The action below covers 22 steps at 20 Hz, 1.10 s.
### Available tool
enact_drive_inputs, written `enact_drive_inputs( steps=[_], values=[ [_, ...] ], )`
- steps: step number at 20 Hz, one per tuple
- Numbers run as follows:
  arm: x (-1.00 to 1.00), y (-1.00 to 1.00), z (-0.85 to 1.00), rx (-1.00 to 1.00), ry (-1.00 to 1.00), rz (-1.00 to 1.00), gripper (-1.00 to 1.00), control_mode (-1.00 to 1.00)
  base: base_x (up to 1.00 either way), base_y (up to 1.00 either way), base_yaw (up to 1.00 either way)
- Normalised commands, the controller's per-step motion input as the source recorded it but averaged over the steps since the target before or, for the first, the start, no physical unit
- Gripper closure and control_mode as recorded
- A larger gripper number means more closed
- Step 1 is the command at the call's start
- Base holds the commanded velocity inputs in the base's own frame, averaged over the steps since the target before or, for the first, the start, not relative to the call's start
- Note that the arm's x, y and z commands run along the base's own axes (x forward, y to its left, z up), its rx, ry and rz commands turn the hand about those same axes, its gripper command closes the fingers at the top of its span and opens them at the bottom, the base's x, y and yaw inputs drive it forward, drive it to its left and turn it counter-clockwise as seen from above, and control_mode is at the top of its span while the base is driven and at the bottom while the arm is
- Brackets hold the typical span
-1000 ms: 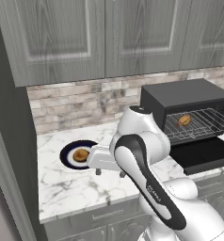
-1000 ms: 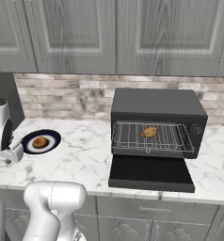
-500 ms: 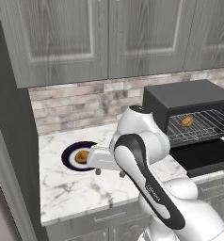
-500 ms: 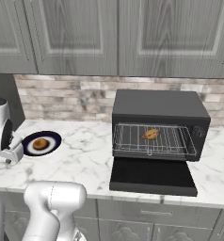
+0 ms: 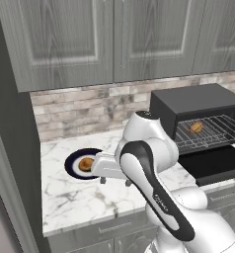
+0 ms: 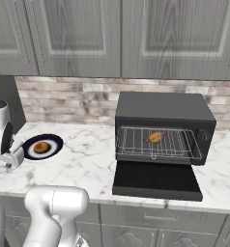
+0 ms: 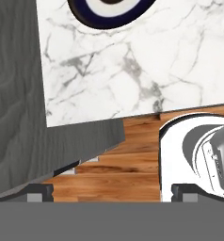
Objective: Open the toaster oven door. Place the bread on the top rack in the toaster oven and place the chicken drumstick on the bottom rack.
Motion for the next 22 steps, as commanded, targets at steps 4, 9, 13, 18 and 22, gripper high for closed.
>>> enact_drive_inputs(
  steps=[4,9,13,18,22],
  values=[
    [0.0,0.0,0.0,0.0,0.0,0.0,-1.0,1.0,0.0,0.0,0.0],
    [0.0,0.0,0.0,0.0,0.0,0.0,-1.0,-1.0,0.0,0.0,0.0],
    [0.0,0.0,0.0,0.0,0.0,0.0,-1.0,-1.0,0.0,0.0,0.0],
    [-0.03,0.0,0.0,0.0,0.0,0.0,-1.0,-1.0,0.0,0.0,0.0],
    [0.02,-0.01,-0.02,-0.09,-0.02,-0.06,-1.0,-1.0,0.0,0.0,0.0]
  ],
)
